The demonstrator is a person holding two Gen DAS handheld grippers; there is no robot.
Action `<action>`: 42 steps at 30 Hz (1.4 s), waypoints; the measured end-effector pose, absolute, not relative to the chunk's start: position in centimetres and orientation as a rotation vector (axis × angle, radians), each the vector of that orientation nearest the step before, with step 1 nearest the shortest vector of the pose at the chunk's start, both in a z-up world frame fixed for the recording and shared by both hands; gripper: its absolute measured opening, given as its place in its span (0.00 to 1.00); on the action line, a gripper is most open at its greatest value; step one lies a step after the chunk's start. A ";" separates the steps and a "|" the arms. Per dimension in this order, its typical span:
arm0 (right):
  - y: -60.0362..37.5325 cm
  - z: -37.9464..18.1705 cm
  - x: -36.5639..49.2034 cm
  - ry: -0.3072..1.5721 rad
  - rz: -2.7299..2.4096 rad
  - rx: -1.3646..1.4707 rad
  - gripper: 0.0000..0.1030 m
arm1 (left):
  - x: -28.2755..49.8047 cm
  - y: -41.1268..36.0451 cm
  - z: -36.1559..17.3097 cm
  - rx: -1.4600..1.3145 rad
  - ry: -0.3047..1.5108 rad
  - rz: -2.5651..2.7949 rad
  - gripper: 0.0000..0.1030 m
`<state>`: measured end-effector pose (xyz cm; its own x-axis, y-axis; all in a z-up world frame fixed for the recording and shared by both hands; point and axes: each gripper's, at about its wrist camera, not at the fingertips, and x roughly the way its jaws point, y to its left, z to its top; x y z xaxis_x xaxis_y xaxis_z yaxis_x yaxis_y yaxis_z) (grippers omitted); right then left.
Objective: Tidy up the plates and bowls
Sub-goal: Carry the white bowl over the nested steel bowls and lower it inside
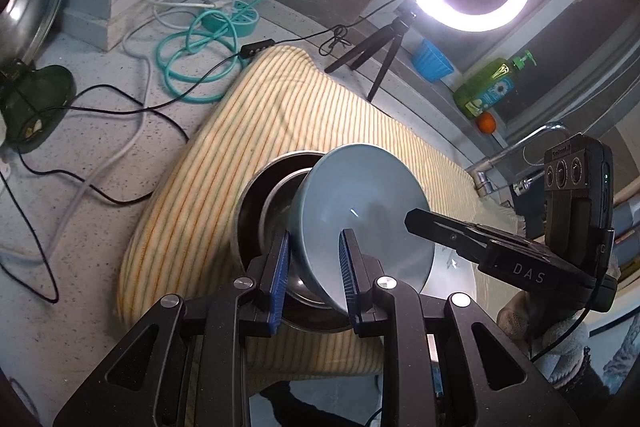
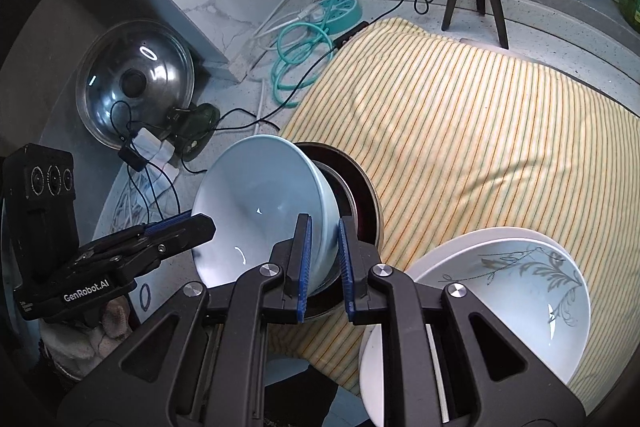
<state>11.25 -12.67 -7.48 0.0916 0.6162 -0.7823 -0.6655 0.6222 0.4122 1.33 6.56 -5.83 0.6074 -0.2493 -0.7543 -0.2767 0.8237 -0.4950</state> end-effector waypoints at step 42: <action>-16.1 -8.8 13.3 1.166 0.890 0.056 0.43 | 0.5 8.5 -6.6 -0.652 0.927 0.083 0.22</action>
